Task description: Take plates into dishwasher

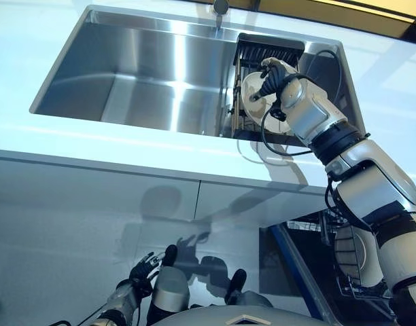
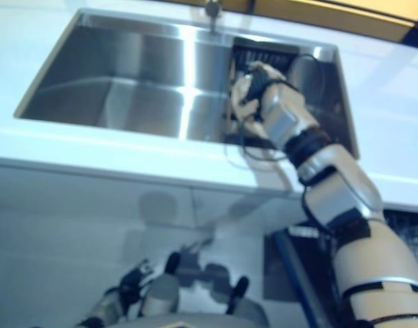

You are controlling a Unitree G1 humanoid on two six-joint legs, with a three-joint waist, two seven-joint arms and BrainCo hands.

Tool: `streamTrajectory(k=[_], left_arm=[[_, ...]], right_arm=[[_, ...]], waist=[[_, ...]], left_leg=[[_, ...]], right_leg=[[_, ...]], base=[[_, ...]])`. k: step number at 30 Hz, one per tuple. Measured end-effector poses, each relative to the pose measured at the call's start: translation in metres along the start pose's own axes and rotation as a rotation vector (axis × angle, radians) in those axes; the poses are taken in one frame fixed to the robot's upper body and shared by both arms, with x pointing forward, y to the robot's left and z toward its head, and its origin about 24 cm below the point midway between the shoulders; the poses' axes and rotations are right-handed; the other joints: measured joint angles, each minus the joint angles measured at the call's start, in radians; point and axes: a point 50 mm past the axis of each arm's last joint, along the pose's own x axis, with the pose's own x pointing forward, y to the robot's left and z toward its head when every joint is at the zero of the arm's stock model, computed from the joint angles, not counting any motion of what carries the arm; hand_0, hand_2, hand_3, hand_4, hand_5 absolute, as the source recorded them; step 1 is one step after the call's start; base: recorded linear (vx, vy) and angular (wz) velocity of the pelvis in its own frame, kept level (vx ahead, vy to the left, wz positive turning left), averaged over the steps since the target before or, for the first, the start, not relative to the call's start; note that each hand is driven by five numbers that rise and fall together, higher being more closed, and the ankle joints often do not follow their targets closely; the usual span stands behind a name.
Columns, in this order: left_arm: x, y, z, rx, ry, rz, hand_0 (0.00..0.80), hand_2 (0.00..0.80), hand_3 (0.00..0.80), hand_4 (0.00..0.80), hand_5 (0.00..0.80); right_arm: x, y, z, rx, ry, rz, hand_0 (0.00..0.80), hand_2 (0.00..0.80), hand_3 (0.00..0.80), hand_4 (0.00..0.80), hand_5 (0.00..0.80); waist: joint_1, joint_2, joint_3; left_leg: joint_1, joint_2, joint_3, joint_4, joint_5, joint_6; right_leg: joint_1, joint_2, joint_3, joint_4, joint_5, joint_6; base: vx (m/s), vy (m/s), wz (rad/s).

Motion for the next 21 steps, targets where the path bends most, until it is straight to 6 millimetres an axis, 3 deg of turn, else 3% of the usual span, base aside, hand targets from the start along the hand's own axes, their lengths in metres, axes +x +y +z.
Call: streamTrajectory(k=[10, 21], left_arm=[[-0.001, 0.001, 0.0, -0.003, -0.002, 0.0, 0.0, 0.0, 0.0, 0.0, 0.0], [-0.002, 0.004, -0.003, -0.018, 0.001, 0.006, 0.0, 0.0, 0.0, 0.0, 0.0]], right_arm=[[-0.005, 0.04, -0.027, -0.05, 0.038, 0.128, 0.0, 0.0, 0.0, 0.0, 0.0], [-0.006, 0.045, -0.029, -0.043, 0.043, 0.136, 0.0, 0.0, 0.0, 0.0, 0.0]], waist=[[-0.013, -0.001, -0.001], [-0.023, 0.002, 0.0]], left_leg=[[0.003, 0.0, 0.005, -0.004, 0.0, 0.0], [0.002, 0.001, 0.02, -0.011, 0.0, 0.001]], right_leg=[[-0.003, 0.0, 0.005, 0.0, 0.0, 0.0], [-0.016, -0.001, 0.016, 0.0, 0.0, 0.0]], base=[[-0.012, 0.001, -0.01], [-0.011, -0.001, -0.03]])
